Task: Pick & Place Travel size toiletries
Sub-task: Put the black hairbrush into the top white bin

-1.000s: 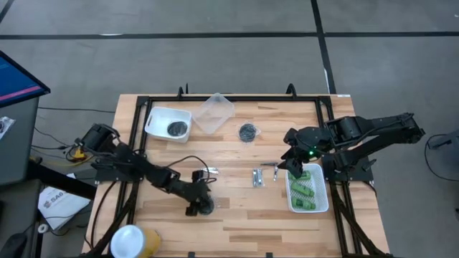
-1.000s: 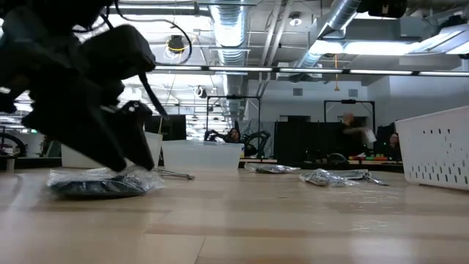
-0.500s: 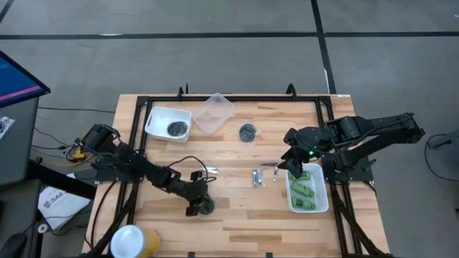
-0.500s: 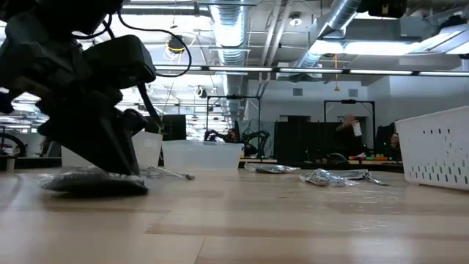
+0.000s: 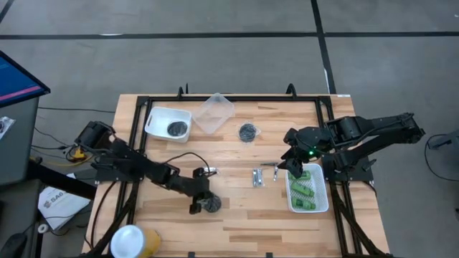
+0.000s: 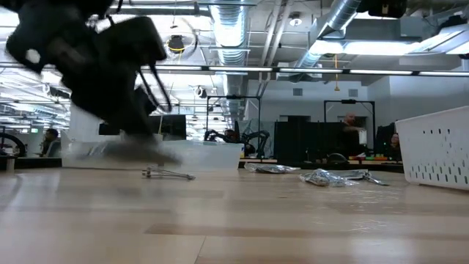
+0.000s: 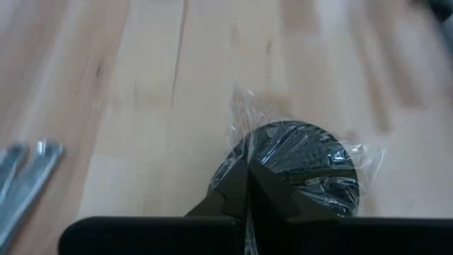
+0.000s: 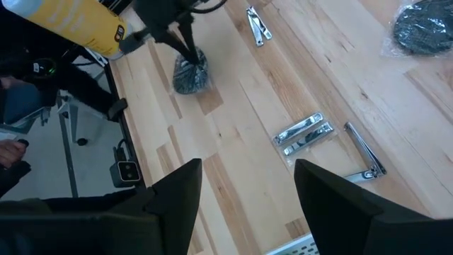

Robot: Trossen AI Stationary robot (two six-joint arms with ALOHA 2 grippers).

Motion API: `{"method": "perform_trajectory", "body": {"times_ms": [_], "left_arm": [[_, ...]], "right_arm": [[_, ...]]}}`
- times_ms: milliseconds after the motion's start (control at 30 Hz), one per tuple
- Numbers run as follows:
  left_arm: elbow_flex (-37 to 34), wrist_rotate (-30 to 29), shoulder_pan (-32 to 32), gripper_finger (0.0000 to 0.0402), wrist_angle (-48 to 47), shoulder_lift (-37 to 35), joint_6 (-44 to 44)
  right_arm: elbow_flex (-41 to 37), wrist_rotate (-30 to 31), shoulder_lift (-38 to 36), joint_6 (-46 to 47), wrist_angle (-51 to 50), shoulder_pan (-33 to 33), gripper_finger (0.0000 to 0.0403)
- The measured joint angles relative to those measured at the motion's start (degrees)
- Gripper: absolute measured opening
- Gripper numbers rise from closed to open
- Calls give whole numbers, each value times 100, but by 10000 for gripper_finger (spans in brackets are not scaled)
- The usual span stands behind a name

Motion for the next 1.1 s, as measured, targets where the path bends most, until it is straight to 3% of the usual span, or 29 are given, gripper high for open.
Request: {"method": "perform_trajectory", "body": {"times_ms": [200,333,533,667,867,1100], "left_arm": [[11,-840,179,0,-41,-923,2],[11,-1871,409,0,-123,-1755,48],[14,-3575,919,0,-467,-2920,899],[14,-4381,1487,0,-941,-3431,1191],[-157,-4141,2593,0,-1436,-3548,981],[-580,-3789,3464,0,-2218,-3600,103]], "right_arm": [[0,1,-2,-25,60,-6,219],[0,2,-2,-42,151,-7,219],[0,2,0,-43,273,-7,219],[0,3,2,-15,278,-13,219],[0,116,2,38,280,-15,219],[0,153,2,149,280,-15,219]]}}
